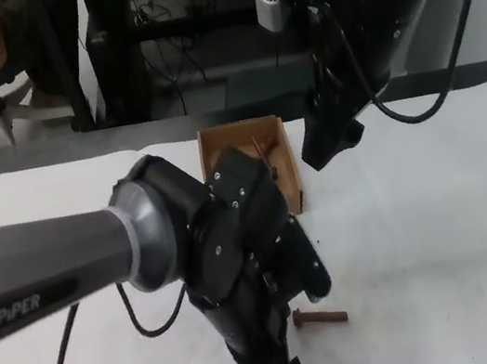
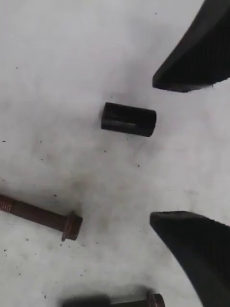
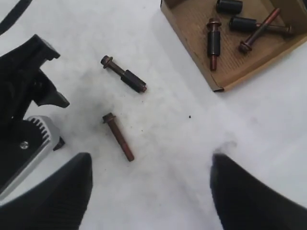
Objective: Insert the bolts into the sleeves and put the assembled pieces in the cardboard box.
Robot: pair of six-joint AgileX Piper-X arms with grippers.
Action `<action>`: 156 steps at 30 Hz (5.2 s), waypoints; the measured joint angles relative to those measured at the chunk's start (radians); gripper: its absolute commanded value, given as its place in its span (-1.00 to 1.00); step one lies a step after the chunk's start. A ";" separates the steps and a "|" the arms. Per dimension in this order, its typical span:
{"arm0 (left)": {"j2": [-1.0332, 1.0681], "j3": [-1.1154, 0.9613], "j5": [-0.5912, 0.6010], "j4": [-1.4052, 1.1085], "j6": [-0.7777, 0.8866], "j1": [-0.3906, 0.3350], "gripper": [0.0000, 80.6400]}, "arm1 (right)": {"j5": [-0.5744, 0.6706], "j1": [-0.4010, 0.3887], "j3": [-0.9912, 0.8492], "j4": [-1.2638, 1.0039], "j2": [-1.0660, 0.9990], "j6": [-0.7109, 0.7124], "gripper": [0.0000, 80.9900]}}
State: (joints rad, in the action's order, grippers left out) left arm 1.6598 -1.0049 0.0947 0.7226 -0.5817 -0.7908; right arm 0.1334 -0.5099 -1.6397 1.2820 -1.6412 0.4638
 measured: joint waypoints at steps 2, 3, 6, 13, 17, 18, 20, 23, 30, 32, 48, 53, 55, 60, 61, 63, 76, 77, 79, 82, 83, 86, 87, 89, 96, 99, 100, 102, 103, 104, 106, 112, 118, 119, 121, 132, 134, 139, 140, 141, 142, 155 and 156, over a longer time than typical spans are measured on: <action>0.016 0.000 -0.007 0.000 -0.036 0.000 0.62 | 0.003 0.000 0.000 0.000 0.003 0.002 0.63; 0.026 0.000 -0.011 -0.001 -0.052 0.000 0.62 | 0.010 0.000 0.000 0.000 0.003 0.002 0.63; 0.061 -0.010 -0.011 0.005 -0.074 0.000 0.62 | 0.031 0.000 0.000 0.000 0.003 0.002 0.63; 0.116 -0.064 -0.019 0.017 -0.078 -0.023 0.48 | 0.038 0.000 0.000 -0.010 0.003 0.005 0.63; 0.142 -0.091 -0.018 0.031 -0.076 -0.055 0.06 | 0.043 0.000 0.000 -0.010 0.006 0.006 0.63; 0.153 -0.094 -0.018 0.036 -0.074 -0.061 0.03 | 0.044 0.000 0.000 -0.012 0.008 0.006 0.63; 0.185 -0.099 -0.018 0.058 -0.074 -0.072 0.02 | 0.045 0.000 0.000 -0.014 0.015 0.006 0.63; 0.198 -0.113 -0.028 0.078 -0.055 -0.084 -0.31 | 0.045 0.001 0.000 -0.017 0.033 0.006 0.63; 0.196 -0.122 -0.095 0.111 0.001 -0.115 -0.95 | 0.046 0.046 0.000 -0.039 0.070 0.011 0.63; 0.187 -0.118 -0.087 0.111 0.039 -0.113 -0.95 | 0.048 0.066 0.000 -0.038 0.070 0.023 0.63; -0.516 0.133 -0.045 -0.098 0.540 0.105 -0.95 | 0.078 0.064 0.000 -0.038 0.021 0.479 0.63; -0.813 0.333 -0.046 -0.232 0.697 0.206 -0.95 | 0.074 0.018 0.000 -0.082 -0.096 0.605 0.63; -0.941 0.410 -0.044 -0.292 0.738 0.231 -0.95 | 0.060 0.001 0.000 -0.092 -0.151 0.645 0.63; -1.232 0.565 -0.040 -0.347 0.777 0.256 -0.95 | -0.009 -0.035 0.000 -0.124 -0.276 0.715 0.63; -1.288 0.588 -0.040 -0.352 0.778 0.255 -0.95 | -0.015 -0.040 0.000 -0.129 -0.297 0.720 0.63; -1.369 0.626 -0.035 -0.351 0.784 0.255 -0.95 | -0.024 -0.049 0.000 -0.138 -0.343 0.728 0.63; -1.497 0.711 0.005 -0.349 0.888 0.255 -0.95 | -0.143 -0.135 0.000 -0.247 -0.484 0.765 -0.18; -1.497 0.711 0.010 -0.349 0.888 0.255 -0.95 | -0.148 -0.135 0.000 -0.258 -0.485 0.763 -0.18; -1.497 0.711 0.021 -0.349 0.888 0.255 -0.95 | -0.154 -0.135 0.000 -0.289 -0.485 0.759 -0.18; -1.497 0.711 0.036 -0.349 0.888 0.255 -0.95 | -0.158 -0.135 0.000 -0.326 -0.485 0.755 -0.18; -1.497 0.711 0.039 -0.349 0.888 0.255 -0.95 | -0.158 -0.135 0.000 -0.331 -0.485 0.755 -0.15; -1.497 0.711 0.042 -0.349 0.888 0.255 -0.95 | -0.158 -0.135 0.000 -0.337 -0.485 0.738 0.04; -1.497 0.711 0.042 -0.349 0.888 0.255 -0.95 | -0.158 -0.135 0.000 -0.337 -0.485 0.729 0.11; -1.497 0.711 0.042 -0.349 0.888 0.255 -0.95 | -0.158 -0.135 0.000 -0.330 -0.485 0.717 0.15; -1.497 0.711 0.042 -0.349 0.888 0.255 -0.95 | -0.133 -0.136 0.011 -0.319 -0.505 0.710 -0.34; -1.497 0.711 0.042 -0.349 0.888 0.255 -0.95 | -0.127 -0.137 0.011 -0.302 -0.512 0.697 -0.99; -1.497 0.711 0.042 -0.349 0.888 0.255 -0.95 | -0.124 -0.137 0.011 -0.301 -0.512 0.690 -1.00; -1.497 0.711 0.042 -0.349 0.888 0.255 -0.95 | -0.092 -0.137 0.011 -0.301 -0.512 0.664 -0.99; -1.497 0.711 0.042 -0.349 0.888 0.255 -0.95 | -0.053 -0.137 0.011 -0.307 -0.512 0.641 -0.99; -1.497 0.711 0.042 -0.349 0.888 0.255 -0.95 | -0.001 -0.134 0.011 -0.313 -0.512 0.611 -0.99; -1.497 0.711 0.042 -0.349 0.888 0.255 -0.95 | 0.103 -0.135 0.011 -0.340 -0.517 0.546 -0.99; -1.497 0.711 0.071 -0.349 0.888 0.255 -0.95 | 0.272 -0.137 0.014 -0.485 -0.519 0.389 -0.99; -1.497 0.711 0.086 -0.349 0.888 0.255 -0.95 | 0.268 -0.133 0.016 -0.661 -0.519 0.278 -0.99; -1.497 0.711 0.086 -0.349 0.888 0.255 -0.95 | 0.251 -0.129 0.016 -0.694 -0.519 0.259 -0.99; -1.497 0.711 0.086 -0.349 0.888 0.255 -0.95 | 0.216 -0.115 0.016 -0.747 -0.519 0.228 -0.99; -1.497 0.711 0.086 -0.349 0.888 0.255 -0.95 | -0.139 -0.021 0.009 -0.933 -0.448 0.004 -0.99; -1.497 0.711 0.086 -0.349 0.888 0.255 -0.95 | -0.170 -0.013 0.005 -0.941 -0.446 -0.021 -0.99; -1.497 0.711 0.086 -0.349 0.888 0.255 -0.95 | -0.156 -0.001 0.006 -0.894 -0.446 -0.031 0.13; -1.497 0.711 0.086 -0.349 0.888 0.255 -0.95 | -0.151 -0.001 0.006 -0.881 -0.446 -0.031 0.44; -1.497 0.711 0.086 -0.349 0.888 0.255 -0.95 | -0.149 -0.001 0.006 -0.864 -0.446 -0.032 0.64; -1.497 0.711 0.086 -0.349 0.888 0.255 -0.95 | -0.152 -0.001 0.006 -0.843 -0.446 -0.032 0.68; -1.497 0.711 0.086 -0.349 0.888 0.255 -0.95 | -0.063 -0.008 0.003 -0.211 -0.348 0.164 0.23; -1.497 0.711 0.086 -0.349 0.888 0.255 -0.95 | -0.044 -0.011 0.003 -0.187 -0.349 0.168 0.23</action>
State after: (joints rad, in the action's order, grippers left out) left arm 0.1631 -0.2935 0.1810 0.3737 0.3061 -0.5355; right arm 0.0898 -0.5212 -1.6365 1.0953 -1.9898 0.6322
